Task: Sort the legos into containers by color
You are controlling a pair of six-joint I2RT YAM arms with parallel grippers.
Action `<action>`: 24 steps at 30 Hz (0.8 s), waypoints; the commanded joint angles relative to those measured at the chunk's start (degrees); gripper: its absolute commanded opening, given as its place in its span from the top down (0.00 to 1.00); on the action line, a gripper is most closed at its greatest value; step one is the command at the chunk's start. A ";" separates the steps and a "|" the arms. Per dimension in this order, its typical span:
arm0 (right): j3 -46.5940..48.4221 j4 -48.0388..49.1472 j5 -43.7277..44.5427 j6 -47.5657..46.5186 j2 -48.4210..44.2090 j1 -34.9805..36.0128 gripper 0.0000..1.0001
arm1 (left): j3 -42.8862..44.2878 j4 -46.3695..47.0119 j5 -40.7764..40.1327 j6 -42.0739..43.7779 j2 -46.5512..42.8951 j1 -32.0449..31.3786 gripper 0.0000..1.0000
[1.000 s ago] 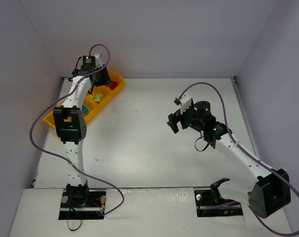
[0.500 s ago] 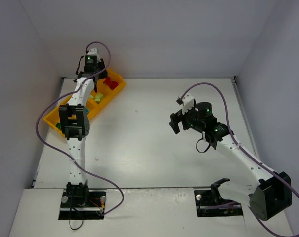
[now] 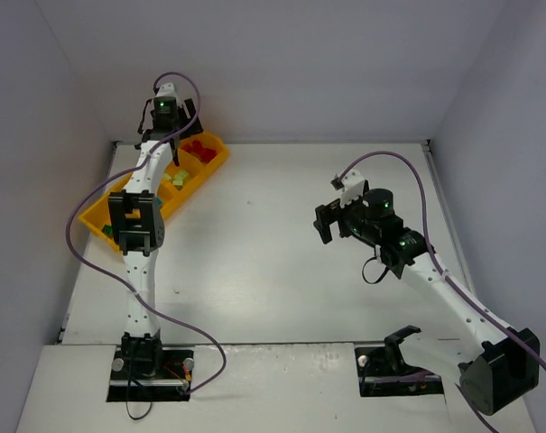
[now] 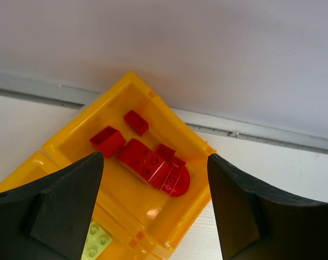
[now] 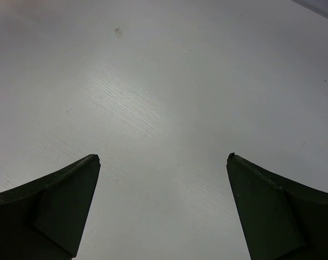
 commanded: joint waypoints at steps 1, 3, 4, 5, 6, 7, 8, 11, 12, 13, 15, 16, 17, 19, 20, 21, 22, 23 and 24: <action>2.52 1.12 4.46 1.95 -2.28 -0.76 0.00 | -1.89 2.23 -0.45 0.98 -10.80 0.11 0.29; 3.66 0.94 7.26 5.63 -3.24 -1.64 0.00 | -5.57 1.09 -0.54 1.60 -14.51 -0.07 0.28; 4.10 0.76 9.89 7.99 -3.68 -1.90 0.00 | -6.90 0.39 -0.54 2.39 -18.53 -0.16 0.28; 4.71 0.50 14.79 10.45 -4.64 -2.77 0.00 | -8.22 -1.36 -0.71 2.83 -20.66 -0.24 0.28; 5.85 -0.02 15.19 11.78 -5.09 -3.39 0.00 | -11.45 -2.33 -0.97 3.10 -25.12 -0.33 0.28; 6.56 -0.29 14.41 11.62 -5.79 -4.35 0.00 | -13.31 -3.82 -1.41 3.19 -27.68 -0.42 0.28; 7.26 -0.47 14.58 11.62 -6.23 -5.58 0.00 | -15.33 -4.53 -1.41 3.27 -30.15 -0.42 0.28; 9.64 -0.64 16.15 11.88 -8.51 -6.38 0.00 | -24.47 -6.38 -1.59 3.71 -41.04 -0.51 0.28; 9.99 -0.64 16.07 11.19 -9.22 -6.56 0.00 | -26.84 -6.91 -1.59 4.06 -46.73 -0.51 0.28; 10.78 -0.64 16.16 10.83 -10.44 -6.47 0.00 | -31.13 -8.13 -2.11 4.33 -49.57 -0.60 0.28; 11.40 -2.48 16.51 10.22 -11.59 -6.56 0.00 | -35.19 -9.54 -2.82 4.68 -57.80 -0.68 0.28; 11.49 -2.75 16.95 11.87 -12.29 -6.56 0.00 | -39.30 -10.16 -3.17 4.86 -60.73 -0.69 0.28; 11.49 -3.27 17.56 12.58 -13.86 -6.65 0.00 | -41.26 -11.64 -3.52 5.21 -63.37 -0.69 0.28; 11.58 -4.07 17.74 13.38 -15.98 -6.56 0.00 | -45.56 -13.32 -4.05 5.65 -72.15 -0.69 0.28; 11.49 -5.03 17.48 13.47 -16.60 -6.56 0.00 | -49.85 -15.15 -4.05 6.17 -78.10 -0.69 0.27; 11.31 -5.56 17.30 13.47 -17.13 -6.56 0.00 | -51.98 -16.13 -5.62 6.09 -81.12 -0.69 0.27; 10.96 -6.09 17.21 13.03 -18.09 -6.56 0.00 | -55.92 -18.05 -6.33 6.00 -84.28 -0.69 0.28; 10.53 -6.70 16.78 12.59 -18.53 -6.56 0.00 | -57.78 -19.12 -7.38 5.91 -87.10 -0.69 0.27; 10.09 -7.06 16.77 12.41 -18.80 -6.39 0.00 | -59.19 -20.09 -8.09 6.09 -92.69 -0.69 0.27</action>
